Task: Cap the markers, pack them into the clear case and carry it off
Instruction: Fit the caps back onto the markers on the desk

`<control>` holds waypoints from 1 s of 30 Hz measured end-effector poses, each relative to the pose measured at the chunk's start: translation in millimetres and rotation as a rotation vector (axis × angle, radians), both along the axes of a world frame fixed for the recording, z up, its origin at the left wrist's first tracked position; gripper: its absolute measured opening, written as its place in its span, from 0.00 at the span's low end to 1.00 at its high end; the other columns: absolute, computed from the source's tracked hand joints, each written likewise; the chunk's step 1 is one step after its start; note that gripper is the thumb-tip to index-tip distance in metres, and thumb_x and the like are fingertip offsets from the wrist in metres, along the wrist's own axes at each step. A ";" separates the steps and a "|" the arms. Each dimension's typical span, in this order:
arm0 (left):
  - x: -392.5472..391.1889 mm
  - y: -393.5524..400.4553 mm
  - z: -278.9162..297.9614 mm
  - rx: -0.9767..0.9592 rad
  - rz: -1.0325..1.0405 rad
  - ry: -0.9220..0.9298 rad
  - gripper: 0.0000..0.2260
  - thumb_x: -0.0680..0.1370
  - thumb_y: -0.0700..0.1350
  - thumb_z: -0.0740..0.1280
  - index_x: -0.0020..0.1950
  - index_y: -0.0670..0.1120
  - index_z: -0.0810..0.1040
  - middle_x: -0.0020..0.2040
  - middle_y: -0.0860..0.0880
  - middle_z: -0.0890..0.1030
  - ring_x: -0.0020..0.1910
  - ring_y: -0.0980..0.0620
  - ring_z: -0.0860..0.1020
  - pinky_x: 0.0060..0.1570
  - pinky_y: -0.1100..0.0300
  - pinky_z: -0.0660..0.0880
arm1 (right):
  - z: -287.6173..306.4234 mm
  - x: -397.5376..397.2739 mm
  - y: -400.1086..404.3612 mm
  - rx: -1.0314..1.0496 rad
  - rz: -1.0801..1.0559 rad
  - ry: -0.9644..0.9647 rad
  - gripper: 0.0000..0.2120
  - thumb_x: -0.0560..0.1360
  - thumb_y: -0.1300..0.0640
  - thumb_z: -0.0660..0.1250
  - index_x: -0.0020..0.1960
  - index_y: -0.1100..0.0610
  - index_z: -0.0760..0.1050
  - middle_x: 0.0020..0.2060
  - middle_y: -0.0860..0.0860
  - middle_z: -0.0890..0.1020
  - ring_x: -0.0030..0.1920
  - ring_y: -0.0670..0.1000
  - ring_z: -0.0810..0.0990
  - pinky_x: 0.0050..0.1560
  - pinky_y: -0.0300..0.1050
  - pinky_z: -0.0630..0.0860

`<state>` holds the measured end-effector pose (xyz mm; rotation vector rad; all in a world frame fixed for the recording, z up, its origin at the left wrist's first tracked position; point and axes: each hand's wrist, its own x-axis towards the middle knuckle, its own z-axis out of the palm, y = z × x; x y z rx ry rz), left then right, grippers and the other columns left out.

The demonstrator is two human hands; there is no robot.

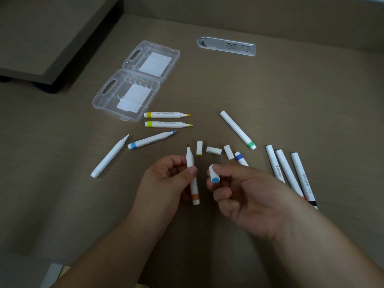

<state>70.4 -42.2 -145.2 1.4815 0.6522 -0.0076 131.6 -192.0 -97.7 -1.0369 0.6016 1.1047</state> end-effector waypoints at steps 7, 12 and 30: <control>1.1 1.1 -0.8 0.018 -0.007 0.015 0.04 0.76 0.43 0.70 0.49 0.51 0.82 0.38 0.48 0.84 0.33 0.51 0.79 0.32 0.61 0.78 | -20.7 1.4 4.7 -0.727 0.355 -0.871 0.04 0.72 0.51 0.74 0.42 0.51 0.81 0.31 0.46 0.83 0.28 0.43 0.78 0.31 0.40 0.74; 0.8 2.6 -0.9 0.038 -0.042 0.019 0.04 0.76 0.43 0.70 0.49 0.52 0.81 0.37 0.50 0.83 0.32 0.52 0.79 0.33 0.60 0.78 | -26.1 -1.4 13.0 -0.993 0.773 -1.317 0.05 0.78 0.48 0.65 0.49 0.49 0.77 0.43 0.46 0.78 0.43 0.45 0.74 0.43 0.38 0.67; 1.4 2.4 1.6 0.004 -0.051 0.033 0.04 0.76 0.42 0.70 0.50 0.49 0.81 0.38 0.49 0.84 0.30 0.58 0.79 0.30 0.66 0.76 | -10.8 40.4 -1.4 -0.943 0.281 -1.289 0.05 0.74 0.58 0.69 0.47 0.50 0.83 0.37 0.45 0.82 0.37 0.43 0.79 0.38 0.36 0.75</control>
